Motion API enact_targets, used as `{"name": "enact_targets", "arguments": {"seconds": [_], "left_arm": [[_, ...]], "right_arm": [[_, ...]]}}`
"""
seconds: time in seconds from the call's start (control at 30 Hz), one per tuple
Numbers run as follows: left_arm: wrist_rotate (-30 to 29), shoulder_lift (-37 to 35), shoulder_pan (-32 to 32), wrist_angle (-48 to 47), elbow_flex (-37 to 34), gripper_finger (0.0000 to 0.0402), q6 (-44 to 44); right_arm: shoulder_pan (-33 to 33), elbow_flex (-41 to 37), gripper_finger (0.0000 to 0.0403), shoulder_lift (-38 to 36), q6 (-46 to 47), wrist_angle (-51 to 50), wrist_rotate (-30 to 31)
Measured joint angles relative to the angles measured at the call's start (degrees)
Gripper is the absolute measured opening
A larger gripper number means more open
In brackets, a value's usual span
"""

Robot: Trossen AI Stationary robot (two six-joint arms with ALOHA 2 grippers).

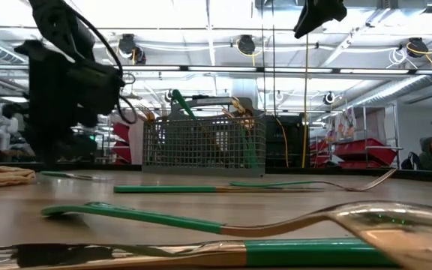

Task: Sort silverware
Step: Put the green table knife into the gray silverware basket

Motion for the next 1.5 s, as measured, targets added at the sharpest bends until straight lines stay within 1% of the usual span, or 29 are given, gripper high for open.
{"name": "enact_targets", "arguments": {"seconds": [0.17,0.3,0.37,0.47,0.53,0.57,0.6,0.67,0.73,0.77,0.8,0.87,0.97,1.1,1.2,1.27,1.37,1.5], "left_arm": [[-2.65,2.92,0.03,9.81,0.03,0.0000,4.56],[-2.67,3.79,-0.22,18.35,0.56,0.0000,6.19],[-2.22,3.86,-0.17,25.79,1.34,0.0000,7.35],[1.53,4.27,-0.38,39.70,2.84,0.0000,15.61],[2.03,4.33,-0.41,43.60,3.70,0.0000,20.16],[1.34,4.33,-0.33,44.52,4.59,0.0000,21.26],[0.34,4.28,-0.29,44.53,5.47,0.0000,21.60],[-1.36,4.22,-0.34,42.21,6.83,0.0000,22.42],[-1.38,4.27,-0.76,41.17,7.97,0.0000,24.21],[-1.52,4.15,-1.12,41.26,8.69,0.0000,25.32],[-1.71,3.93,-1.49,40.90,9.42,0.0000,26.67],[-1.99,3.51,-2.14,36.91,11.24,0.0000,28.84],[-3.82,3.12,-2.60,24.06,14.27,0.0000,28.27],[-6.59,3.11,-2.83,4.38,16.94,0.0000,23.40],[-6.70,3.11,-2.17,-10.42,17.07,0.0000,17.78],[-7.06,3.09,-1.97,-17.94,16.60,0.0000,14.29],[-7.06,2.60,-2.25,-20.39,15.02,0.0000,13.56],[-7.96,-0.35,-2.58,-16.82,10.61,0.0000,14.12]], "right_arm": [[0.00,0.00,0.0136,0.00,1.22,-0.92,0.01],[0.00,0.00,0.0136,0.00,1.22,-1.05,0.02],[0.00,0.00,0.0136,0.00,1.22,-1.04,0.02],[0.00,0.00,0.0136,0.00,1.22,-1.04,0.02],[0.00,0.00,0.0136,0.00,1.96,-1.08,-0.13],[0.00,0.00,0.0136,0.00,2.90,-1.08,-1.27],[-0.06,0.00,0.0136,0.00,4.15,-1.09,-4.43],[-0.76,0.00,0.0139,0.10,7.56,-0.73,-13.57],[-1.46,0.00,0.0141,1.22,11.78,0.81,-23.83],[-1.58,0.00,0.0143,2.37,13.63,1.86,-27.72],[-1.57,0.00,0.0144,3.76,15.06,3.16,-30.01],[-1.45,0.00,0.0145,7.45,16.92,6.34,-31.30],[-1.43,0.00,0.0145,14.56,17.88,12.81,-33.03],[-1.72,0.02,0.0146,25.15,17.84,23.39,-40.03],[-2.12,2.22,0.0146,32.10,18.10,26.26,-44.65],[-2.56,4.78,0.0146,36.55,18.95,26.61,-45.16],[-3.35,9.38,0.0146,42.42,19.26,26.41,-46.39],[-3.50,15.35,0.0146,47.64,19.28,25.81,-48.39]]}}
